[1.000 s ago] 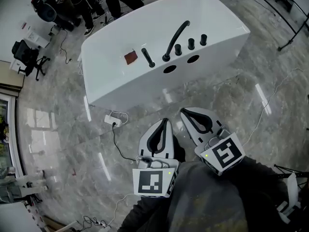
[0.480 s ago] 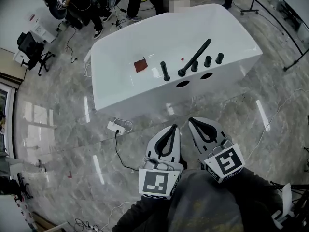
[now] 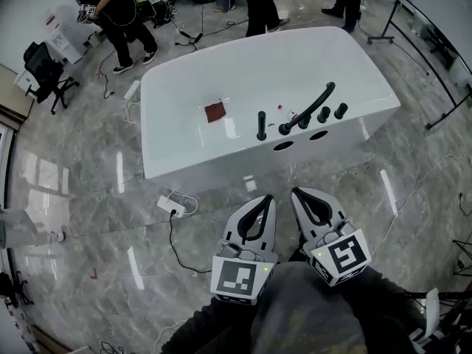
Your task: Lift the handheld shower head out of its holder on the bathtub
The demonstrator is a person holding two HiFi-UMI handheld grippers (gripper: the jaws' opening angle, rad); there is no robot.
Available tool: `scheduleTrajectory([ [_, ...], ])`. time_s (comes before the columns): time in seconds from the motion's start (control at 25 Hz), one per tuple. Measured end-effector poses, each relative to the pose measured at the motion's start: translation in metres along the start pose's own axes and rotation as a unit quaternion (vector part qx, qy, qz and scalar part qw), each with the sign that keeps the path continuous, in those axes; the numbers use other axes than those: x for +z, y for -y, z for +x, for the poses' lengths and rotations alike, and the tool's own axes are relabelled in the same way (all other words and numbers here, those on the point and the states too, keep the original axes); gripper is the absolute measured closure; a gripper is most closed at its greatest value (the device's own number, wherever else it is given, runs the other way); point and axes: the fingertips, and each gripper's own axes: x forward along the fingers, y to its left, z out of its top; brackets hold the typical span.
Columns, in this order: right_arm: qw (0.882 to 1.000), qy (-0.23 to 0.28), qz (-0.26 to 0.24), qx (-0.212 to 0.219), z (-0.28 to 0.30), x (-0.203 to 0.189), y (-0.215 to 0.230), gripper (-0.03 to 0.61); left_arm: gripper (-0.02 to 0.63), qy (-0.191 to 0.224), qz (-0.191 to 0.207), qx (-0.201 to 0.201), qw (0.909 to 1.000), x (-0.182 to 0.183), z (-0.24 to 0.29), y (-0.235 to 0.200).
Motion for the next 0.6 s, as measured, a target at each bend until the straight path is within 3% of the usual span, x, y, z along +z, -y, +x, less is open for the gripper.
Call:
scheduleTrajectory([
  [0.24, 1.0, 0.005, 0.002, 0.006, 0.023, 0.006, 0.016, 0.574, 0.611, -0.007, 0.006, 0.01, 0.9999, 0.004, 0.022, -0.017],
  [0.6, 0.999, 0.026, 0.026, 0.027, 0.075, 0.022, 0.088, 0.575, 0.611, -0.035, 0.021, 0.042, 0.9983, 0.017, 0.097, -0.037],
])
